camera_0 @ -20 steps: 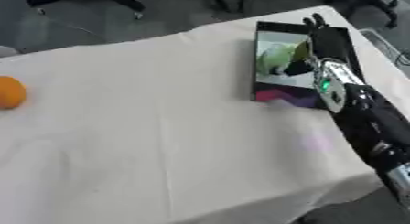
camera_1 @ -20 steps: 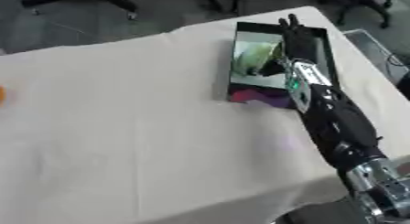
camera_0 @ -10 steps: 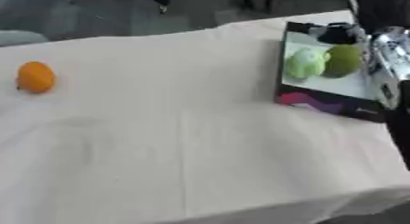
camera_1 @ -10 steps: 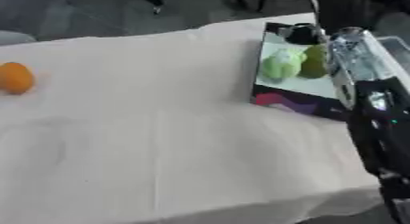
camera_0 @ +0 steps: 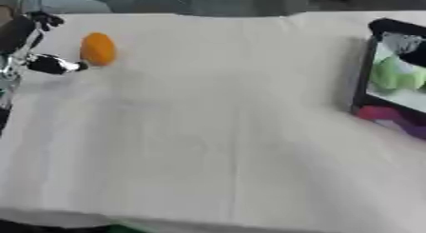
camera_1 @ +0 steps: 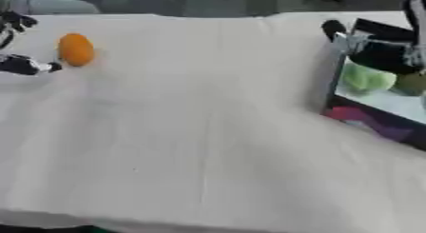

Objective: Pick up the objects with one hand, pass them to the other hand, and then place them into the box on the other side of the table.

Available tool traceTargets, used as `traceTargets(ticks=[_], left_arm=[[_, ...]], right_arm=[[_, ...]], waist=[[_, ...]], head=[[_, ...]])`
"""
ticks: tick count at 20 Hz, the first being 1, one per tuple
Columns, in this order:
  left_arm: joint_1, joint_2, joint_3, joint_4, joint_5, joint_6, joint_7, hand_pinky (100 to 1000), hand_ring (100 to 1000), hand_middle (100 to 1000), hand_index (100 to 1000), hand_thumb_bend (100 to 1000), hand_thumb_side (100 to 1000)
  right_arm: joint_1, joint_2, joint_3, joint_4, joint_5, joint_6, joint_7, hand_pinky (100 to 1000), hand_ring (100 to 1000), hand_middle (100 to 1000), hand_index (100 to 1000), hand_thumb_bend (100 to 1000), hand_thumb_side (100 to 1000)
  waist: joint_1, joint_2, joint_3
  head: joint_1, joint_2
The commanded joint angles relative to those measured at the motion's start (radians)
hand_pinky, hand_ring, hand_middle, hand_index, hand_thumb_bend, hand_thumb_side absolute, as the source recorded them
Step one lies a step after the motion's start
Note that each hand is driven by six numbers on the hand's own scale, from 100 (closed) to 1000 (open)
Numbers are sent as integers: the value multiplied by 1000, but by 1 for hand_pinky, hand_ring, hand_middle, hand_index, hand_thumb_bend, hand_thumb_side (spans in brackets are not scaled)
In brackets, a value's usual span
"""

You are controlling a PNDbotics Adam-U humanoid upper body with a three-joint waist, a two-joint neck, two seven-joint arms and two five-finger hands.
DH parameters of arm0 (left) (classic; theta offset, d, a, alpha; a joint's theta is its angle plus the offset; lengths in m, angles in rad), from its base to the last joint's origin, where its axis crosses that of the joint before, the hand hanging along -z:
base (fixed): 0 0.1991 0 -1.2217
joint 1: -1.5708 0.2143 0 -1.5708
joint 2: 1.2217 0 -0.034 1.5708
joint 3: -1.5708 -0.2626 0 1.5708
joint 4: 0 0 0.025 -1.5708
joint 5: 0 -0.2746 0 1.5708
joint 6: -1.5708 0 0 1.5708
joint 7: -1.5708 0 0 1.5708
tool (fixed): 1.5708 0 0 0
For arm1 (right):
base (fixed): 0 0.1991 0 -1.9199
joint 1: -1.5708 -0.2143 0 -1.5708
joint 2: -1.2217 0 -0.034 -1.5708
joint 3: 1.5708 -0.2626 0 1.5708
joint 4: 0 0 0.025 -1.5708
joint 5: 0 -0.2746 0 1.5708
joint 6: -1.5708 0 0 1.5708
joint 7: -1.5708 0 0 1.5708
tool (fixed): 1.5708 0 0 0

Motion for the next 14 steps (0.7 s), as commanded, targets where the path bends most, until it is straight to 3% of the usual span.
traceTargets(ticks=[1, 3, 5, 6, 8, 9, 14], left_arm=[[-26, 57, 17, 8, -34, 12, 39, 712, 698, 687, 802, 732, 313], [-33, 57, 20, 11, -38, 33, 57, 708, 691, 679, 794, 684, 302], [-38, 56, 20, 16, -42, 56, 72, 702, 676, 664, 779, 579, 255], [-40, 55, 20, 19, -44, 66, 77, 689, 648, 634, 753, 481, 167], [-42, 51, 15, 24, -53, 82, 77, 674, 615, 602, 721, 385, 100], [-42, 49, 12, 25, -56, 83, 71, 653, 572, 558, 680, 323, 100], [-33, 41, 7, 24, -35, 38, -31, 606, 464, 437, 571, 193, 100]], right_arm=[[-17, -3, 0, -29, -25, 3, -14, 804, 750, 1000, 896, 580, 474], [-21, -5, 1, -30, -36, 6, -21, 803, 749, 1000, 896, 574, 479], [-22, -7, 3, -29, -45, 9, -25, 801, 747, 1000, 893, 569, 481], [-23, -9, 4, -28, -49, 10, -26, 800, 746, 1000, 892, 568, 480], [-20, -12, 5, -24, -58, 12, -27, 799, 745, 1000, 892, 565, 484], [-19, -12, 5, -22, -62, 14, -28, 799, 745, 1000, 891, 562, 485], [-10, -14, 5, -11, -69, 17, -31, 799, 745, 1000, 890, 540, 500]], waist=[[5, -4, -8], [10, 10, -22], [14, 19, -34], [16, 22, -39], [19, 26, -49], [19, 26, -51], [19, 14, -50]], head=[[18, -30], [28, -39], [38, -48], [42, -50], [49, -52], [51, -51], [41, -44]])
